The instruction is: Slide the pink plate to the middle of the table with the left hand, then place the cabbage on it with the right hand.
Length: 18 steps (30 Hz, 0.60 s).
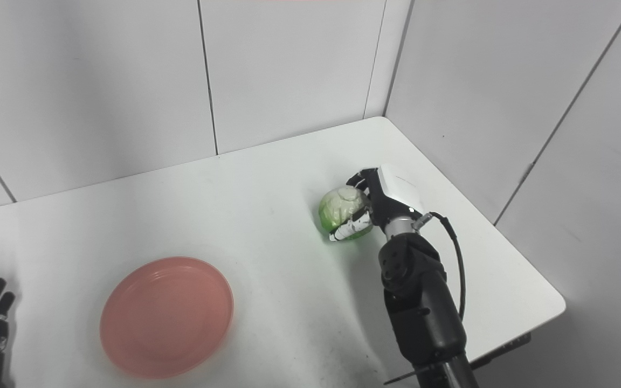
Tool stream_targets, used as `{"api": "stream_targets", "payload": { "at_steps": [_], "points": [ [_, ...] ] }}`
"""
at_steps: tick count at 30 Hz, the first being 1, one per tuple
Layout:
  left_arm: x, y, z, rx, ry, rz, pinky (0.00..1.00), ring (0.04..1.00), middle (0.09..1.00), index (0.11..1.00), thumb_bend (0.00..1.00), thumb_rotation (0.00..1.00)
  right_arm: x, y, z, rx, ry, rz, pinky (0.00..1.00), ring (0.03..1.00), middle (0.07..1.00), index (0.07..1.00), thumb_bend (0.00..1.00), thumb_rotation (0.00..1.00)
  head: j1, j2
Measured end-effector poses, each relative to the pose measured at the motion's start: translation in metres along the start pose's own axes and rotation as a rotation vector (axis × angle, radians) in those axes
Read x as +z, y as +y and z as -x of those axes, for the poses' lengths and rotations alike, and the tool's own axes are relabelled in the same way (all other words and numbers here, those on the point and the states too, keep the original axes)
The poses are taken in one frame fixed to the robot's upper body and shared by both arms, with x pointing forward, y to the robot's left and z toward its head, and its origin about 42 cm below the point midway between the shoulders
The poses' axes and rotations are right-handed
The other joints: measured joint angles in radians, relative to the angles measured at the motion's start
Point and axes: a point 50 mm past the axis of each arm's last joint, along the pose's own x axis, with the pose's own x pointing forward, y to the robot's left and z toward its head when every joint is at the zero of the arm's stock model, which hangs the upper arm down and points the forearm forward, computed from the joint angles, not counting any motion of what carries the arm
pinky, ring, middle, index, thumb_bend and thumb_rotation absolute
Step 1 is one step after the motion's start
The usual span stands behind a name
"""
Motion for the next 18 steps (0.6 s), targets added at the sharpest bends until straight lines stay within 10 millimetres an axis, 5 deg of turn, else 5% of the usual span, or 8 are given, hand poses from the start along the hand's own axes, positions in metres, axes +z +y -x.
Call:
{"api": "stream_targets", "payload": {
  "at_steps": [5,13,18],
  "points": [
    [0.000,-0.001,0.000,0.001,0.000,0.003,1.00,1.000,1.000,1.000,0.74,1.00,-0.001,0.001,-0.001,-0.010,0.004,-0.005,0.34,0.448,0.472,0.497,0.53,0.00,0.012,-0.006],
    [-0.001,-0.004,-0.001,0.000,0.000,0.007,1.00,1.000,1.000,1.000,0.73,1.00,0.004,-0.005,0.005,-0.031,-0.046,-0.107,0.45,0.525,0.519,0.465,0.53,0.00,0.052,-0.021],
    [-0.002,-0.011,-0.001,0.004,0.002,0.000,1.00,1.000,1.000,1.000,0.73,1.00,0.011,-0.006,0.007,0.019,-0.138,-0.204,0.33,0.419,0.521,0.503,0.52,0.00,0.095,-0.029]
  ]
}}
